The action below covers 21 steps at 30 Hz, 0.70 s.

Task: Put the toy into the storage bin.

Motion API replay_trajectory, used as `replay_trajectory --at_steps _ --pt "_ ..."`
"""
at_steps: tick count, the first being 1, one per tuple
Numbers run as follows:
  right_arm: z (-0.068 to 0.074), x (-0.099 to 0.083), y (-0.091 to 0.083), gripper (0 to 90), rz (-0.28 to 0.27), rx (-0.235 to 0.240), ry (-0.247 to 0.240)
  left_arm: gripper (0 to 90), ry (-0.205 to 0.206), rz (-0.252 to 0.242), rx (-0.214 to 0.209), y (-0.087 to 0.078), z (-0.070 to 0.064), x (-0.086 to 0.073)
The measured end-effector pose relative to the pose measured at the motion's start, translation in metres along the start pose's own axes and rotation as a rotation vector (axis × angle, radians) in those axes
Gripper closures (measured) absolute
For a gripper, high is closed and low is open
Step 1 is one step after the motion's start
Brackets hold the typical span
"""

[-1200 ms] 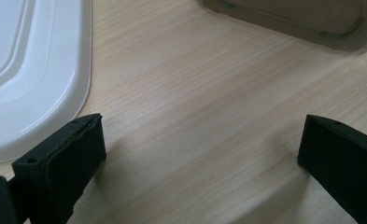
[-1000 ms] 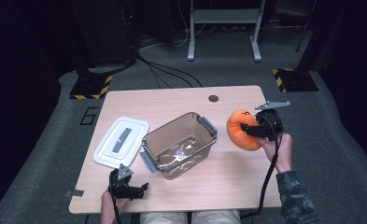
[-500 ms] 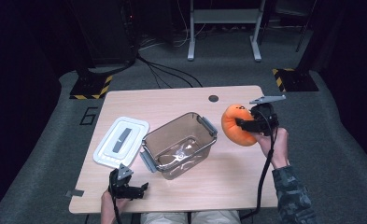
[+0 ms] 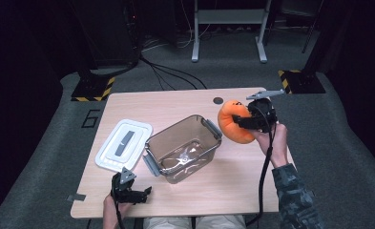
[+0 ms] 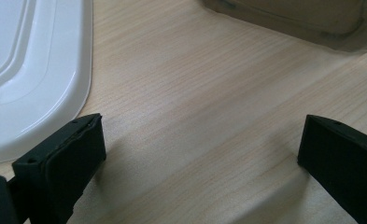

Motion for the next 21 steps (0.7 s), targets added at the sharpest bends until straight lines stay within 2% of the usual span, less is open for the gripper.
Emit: replay_trajectory --at_steps 21 --pt "0.038 0.031 0.022 51.4 -0.009 0.04 -0.042 0.7 0.002 0.002 -0.001 0.0 0.0 0.0"
Point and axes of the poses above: each handheld gripper's, and its own axes: y roughly forward along the jaws, x roughly out of its top, z roughly to its left, the point moved 10 cm from there along y, roughly forward along the jaws, and after that the axes turned 14 degrees about x, right-handed, at the moved point
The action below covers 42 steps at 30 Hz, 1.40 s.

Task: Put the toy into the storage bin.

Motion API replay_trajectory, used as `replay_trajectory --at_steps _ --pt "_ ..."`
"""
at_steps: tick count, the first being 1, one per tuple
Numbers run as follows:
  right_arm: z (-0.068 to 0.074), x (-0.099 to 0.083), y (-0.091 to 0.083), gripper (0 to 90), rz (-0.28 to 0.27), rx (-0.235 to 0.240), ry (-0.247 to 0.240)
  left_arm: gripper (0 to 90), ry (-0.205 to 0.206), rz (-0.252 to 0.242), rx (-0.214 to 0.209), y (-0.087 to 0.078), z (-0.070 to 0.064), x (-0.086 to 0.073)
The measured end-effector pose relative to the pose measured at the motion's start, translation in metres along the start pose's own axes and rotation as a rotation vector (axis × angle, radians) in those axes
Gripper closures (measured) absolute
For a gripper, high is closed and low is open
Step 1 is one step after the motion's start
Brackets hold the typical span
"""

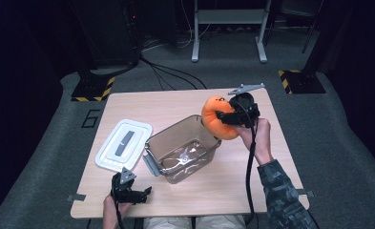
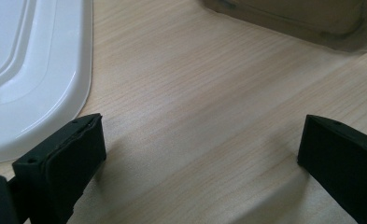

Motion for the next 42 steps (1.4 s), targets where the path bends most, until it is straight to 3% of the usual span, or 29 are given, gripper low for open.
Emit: replay_trajectory --at_steps 6,9,12,24,42 --pt "0.01 0.006 0.01 51.4 0.004 0.014 0.001 0.7 0.002 0.0 0.001 0.0 0.0 0.0" --pt "0.013 0.008 0.016 51.0 0.017 0.019 -0.021 0.8 0.001 0.0 0.001 0.0 0.0 0.0" --pt "0.018 0.009 0.022 50.7 0.022 0.022 0.0 0.8 0.0 0.0 0.001 0.0 0.0 0.0" --pt "0.033 0.011 0.05 49.6 0.045 0.04 -0.01 0.9 -0.006 0.001 -0.001 0.0 0.0 0.0" --pt "0.048 -0.002 0.084 48.5 0.098 0.049 -0.03 1.1 -0.005 0.0 0.0 0.0 0.0 0.0"
Point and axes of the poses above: each handheld gripper's, and its own axes: y roughly forward along the jaws, x roughly out of its top, z roughly to its left, the point moved 10 cm from there along y, roughly forward along the jaws, and after that the axes turned 14 degrees about x, right-handed, at the moved point
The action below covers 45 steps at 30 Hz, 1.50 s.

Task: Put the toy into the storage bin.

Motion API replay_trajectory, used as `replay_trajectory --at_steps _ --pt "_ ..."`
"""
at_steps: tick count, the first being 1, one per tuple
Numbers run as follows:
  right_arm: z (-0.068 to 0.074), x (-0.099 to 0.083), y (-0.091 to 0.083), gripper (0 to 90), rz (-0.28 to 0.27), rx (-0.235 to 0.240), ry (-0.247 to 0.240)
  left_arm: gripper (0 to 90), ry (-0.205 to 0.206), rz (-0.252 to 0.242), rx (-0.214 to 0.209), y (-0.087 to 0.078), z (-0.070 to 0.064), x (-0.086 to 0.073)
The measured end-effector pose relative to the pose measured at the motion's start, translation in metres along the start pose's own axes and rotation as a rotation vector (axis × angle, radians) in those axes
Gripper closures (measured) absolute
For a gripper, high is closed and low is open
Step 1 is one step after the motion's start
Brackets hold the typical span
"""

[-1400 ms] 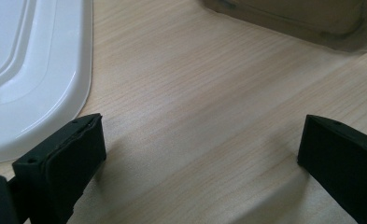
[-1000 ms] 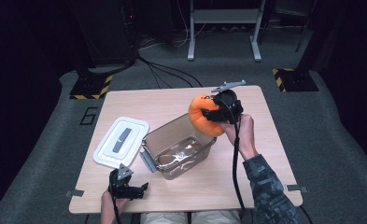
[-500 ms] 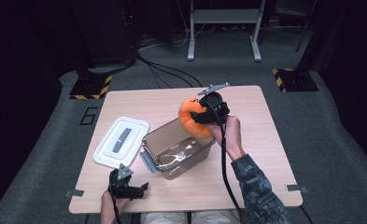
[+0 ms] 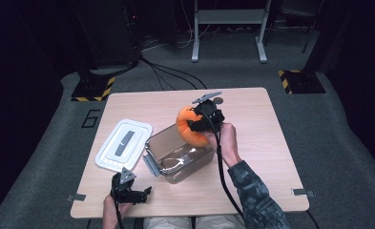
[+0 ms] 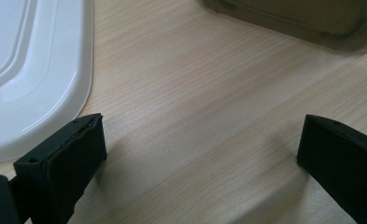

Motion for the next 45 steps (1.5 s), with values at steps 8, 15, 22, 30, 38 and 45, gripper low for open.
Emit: replay_trajectory --at_steps 8,15,22,30,38,45 --pt "0.001 -0.008 0.01 48.1 0.014 0.015 0.021 1.2 0.0 0.0 0.0 0.0 0.0 0.0" --pt "0.0 -0.014 0.016 47.7 0.008 0.043 0.045 1.3 -0.004 0.0 -0.001 0.0 0.0 0.0" --pt "0.0 -0.017 0.017 47.3 0.005 0.051 0.053 1.4 -0.003 0.0 -0.002 0.0 0.0 0.0" --pt "-0.002 -0.023 0.02 45.4 -0.005 0.071 0.091 1.5 0.002 -0.002 0.001 0.0 0.0 0.0" --pt "-0.003 -0.027 0.026 44.5 0.007 0.074 0.118 1.6 0.002 -0.002 0.002 0.0 0.0 0.0" --pt "-0.012 -0.037 0.035 43.3 0.026 0.1 0.174 1.6 -0.001 -0.004 0.002 0.0 0.0 0.0"
Point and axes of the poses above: each handheld gripper's, and its own axes: y roughly forward along the jaws, x roughly out of its top, z roughly to its left, the point moved 10 cm from there along y, roughly forward along the jaws, and after that the axes turned 14 degrees about x, right-handed, at the moved point
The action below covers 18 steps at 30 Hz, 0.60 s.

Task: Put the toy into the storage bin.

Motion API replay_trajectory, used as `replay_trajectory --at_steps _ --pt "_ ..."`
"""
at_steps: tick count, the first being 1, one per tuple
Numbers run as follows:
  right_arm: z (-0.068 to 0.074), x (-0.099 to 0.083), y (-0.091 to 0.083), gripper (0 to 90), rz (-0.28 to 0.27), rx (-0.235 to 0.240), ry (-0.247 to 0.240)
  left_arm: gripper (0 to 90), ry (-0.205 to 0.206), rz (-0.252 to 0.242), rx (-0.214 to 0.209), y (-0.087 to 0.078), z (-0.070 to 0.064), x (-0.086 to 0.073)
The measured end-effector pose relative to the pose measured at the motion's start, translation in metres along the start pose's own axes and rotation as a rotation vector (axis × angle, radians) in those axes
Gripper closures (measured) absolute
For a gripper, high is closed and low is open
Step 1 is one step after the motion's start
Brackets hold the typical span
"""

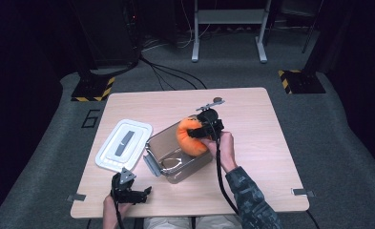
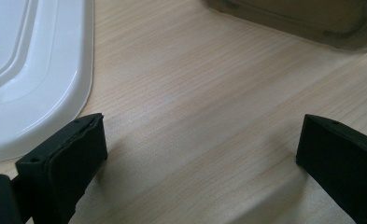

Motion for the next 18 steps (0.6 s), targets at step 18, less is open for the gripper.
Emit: replay_trajectory --at_steps 18 --pt "-0.012 -0.011 0.01 27.9 0.097 -0.08 -0.023 1.7 0.0 0.0 0.001 0.0 0.0 0.0"
Point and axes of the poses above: each handheld gripper's, and its own axes: y roughly forward along the jaws, x roughly out of its top, z roughly to its left, the point moved 10 cm from there along y, roughly forward along the jaws, and after that the axes turned 14 degrees about x, right-handed, at the moved point
